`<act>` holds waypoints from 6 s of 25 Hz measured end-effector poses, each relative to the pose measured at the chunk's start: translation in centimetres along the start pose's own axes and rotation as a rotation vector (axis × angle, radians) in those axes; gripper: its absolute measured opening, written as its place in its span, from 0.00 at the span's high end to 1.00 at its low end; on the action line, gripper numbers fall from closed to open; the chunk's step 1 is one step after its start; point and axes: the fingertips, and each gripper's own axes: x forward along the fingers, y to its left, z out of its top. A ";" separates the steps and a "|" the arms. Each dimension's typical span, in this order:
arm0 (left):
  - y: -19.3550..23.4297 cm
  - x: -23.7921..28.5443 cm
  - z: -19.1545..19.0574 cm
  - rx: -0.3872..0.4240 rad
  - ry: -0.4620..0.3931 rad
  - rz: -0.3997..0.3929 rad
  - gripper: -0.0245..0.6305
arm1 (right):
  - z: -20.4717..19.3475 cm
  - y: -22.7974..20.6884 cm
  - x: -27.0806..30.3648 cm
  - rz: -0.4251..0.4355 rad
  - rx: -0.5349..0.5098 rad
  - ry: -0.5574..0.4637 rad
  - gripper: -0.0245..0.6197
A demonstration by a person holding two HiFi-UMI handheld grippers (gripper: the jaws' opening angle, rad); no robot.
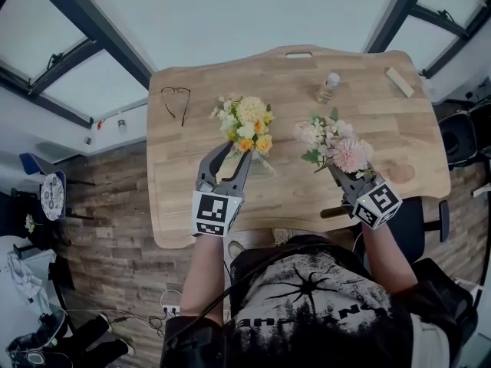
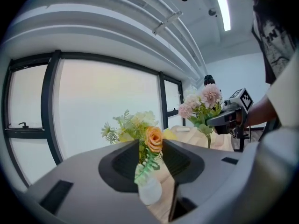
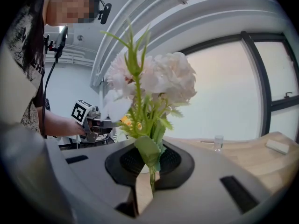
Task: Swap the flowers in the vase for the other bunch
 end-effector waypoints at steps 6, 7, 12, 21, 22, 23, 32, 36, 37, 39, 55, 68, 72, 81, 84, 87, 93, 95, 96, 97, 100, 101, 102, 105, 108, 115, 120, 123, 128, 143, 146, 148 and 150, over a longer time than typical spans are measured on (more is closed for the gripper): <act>-0.2 0.1 -0.2 -0.008 -0.004 -0.010 0.89 | -0.1 -0.2 0.2 -0.003 0.005 0.002 0.91; -0.3 0.1 -0.3 -0.010 -0.005 -0.012 0.90 | -0.1 -0.2 0.2 -0.003 0.005 0.003 0.91; -0.5 -0.2 -0.9 -0.031 0.014 -0.016 0.93 | -0.3 -0.1 0.2 -0.001 0.007 0.008 0.91; 0.9 -0.4 0.8 -0.016 -0.051 0.024 0.94 | -0.2 0.1 0.2 -0.004 0.007 0.006 0.91; 1.0 -0.4 1.0 -0.012 -0.058 0.028 0.94 | -0.2 0.1 0.1 -0.005 0.006 0.005 0.91; 1.2 -0.3 1.3 -0.005 -0.066 0.032 0.94 | -0.2 0.1 0.1 -0.006 0.005 0.003 0.91; 1.8 0.3 4.5 0.041 -0.130 0.049 0.94 | -0.4 -0.3 -0.6 -0.021 0.005 -0.005 0.91; 2.1 0.3 5.2 0.042 -0.143 0.060 0.94 | -0.4 -0.5 -0.8 -0.025 0.006 -0.009 0.91; 2.3 0.3 5.5 0.045 -0.149 0.064 0.94 | -0.3 -0.5 -0.8 -0.025 0.007 -0.010 0.91; 2.7 0.2 6.3 0.050 -0.163 0.072 0.94 | -0.3 -0.5 -0.7 -0.024 0.006 -0.014 0.91; 5.5 -1.5 14.6 0.139 -0.285 0.137 0.94 | 0.7 -0.4 0.0 -0.001 0.001 -0.057 0.91; 6.7 -6.1 20.5 0.192 -0.387 0.213 0.94 | 0.9 0.5 0.9 0.046 -0.009 -0.075 0.91; 7.0 -7.0 19.4 0.179 -0.370 0.224 0.94 | 1.0 1.1 1.6 0.064 -0.011 -0.068 0.91; 7.3 -9.6 14.7 0.107 -0.304 0.270 0.94 | 0.8 2.3 2.5 0.093 -0.018 -0.053 0.91; 7.6 -10.7 13.1 0.083 -0.290 0.290 0.94 | 0.9 2.6 2.7 0.103 -0.024 -0.053 0.91; 8.6 -12.3 11.2 0.062 -0.271 0.307 0.94 | 1.0 3.6 3.6 0.108 -0.030 -0.054 0.91; 8.9 -14.1 6.7 0.018 -0.204 0.314 0.94 | 0.9 4.5 4.5 0.107 -0.029 -0.051 0.91; 8.6 -14.8 5.0 -0.005 -0.183 0.313 0.94 | 1.1 4.8 4.6 0.104 -0.035 -0.047 0.91; 8.5 -15.0 4.2 -0.018 -0.173 0.313 0.94 | 1.5 5.0 4.7 0.102 -0.040 -0.048 0.91; 8.4 -15.2 3.5 -0.030 -0.164 0.313 0.94 | 1.9 5.2 4.8 0.101 -0.044 -0.051 0.91; 8.2 -15.6 1.7 -0.059 -0.141 0.312 0.94 | 3.6 5.6 5.5 0.102 -0.055 -0.073 0.91; 8.1 -15.6 1.2 -0.068 -0.135 0.311 0.94 | 4.2 5.7 5.7 0.105 -0.061 -0.082 0.91; 8.1 -15.6 0.8 -0.076 -0.130 0.311 0.94 | 4.9 5.8 6.1 0.109 -0.069 -0.089 0.91; 8.6 -15.4 -0.3 -0.101 -0.116 0.312 0.94 | 7.2 6.1 7.8 0.119 -0.101 -0.103 0.91; 9.0 -15.1 -1.0 -0.121 -0.106 0.306 0.94 | 9.5 6.5 9.5 0.129 -0.129 -0.124 0.91; 8.0 -14.9 -2.0 -0.148 -0.097 0.282 0.94 | 12.7 7.4 11.6 0.141 -0.170 -0.164 0.91; 6.7 -14.5 -2.7 -0.144 -0.090 0.258 0.94 | 13.7 7.8 12.2 0.152 -0.196 -0.176 0.91; 6.5 -14.3 -3.1 -0.152 -0.079 0.249 0.94 | 14.2 8.4 12.7 0.166 -0.202 -0.179 0.91; 4.2 -13.2 -2.9 -0.140 -0.066 0.234 0.94 | 13.2 8.0 12.3 0.184 -0.194 -0.174 0.91; 5.8 -13.5 -3.7 -0.157 -0.040 0.236 0.94 | 7.2 9.3 17.0 0.221 -0.126 -0.108 0.91; 5.7 -13.6 -3.6 -0.155 -0.037 0.236 0.94 | 6.2 9.0 17.3 0.217 -0.123 -0.095 0.91; 5.6 -13.6 -3.5 -0.157 -0.035 0.235 0.94 | 5.6 8.8 17.4 0.214 -0.120 -0.085 0.91; 5.5 -13.6 -3.4 -0.156 -0.035 0.233 0.94 | 5.0 8.6 17.6 0.209 -0.117 -0.079 0.91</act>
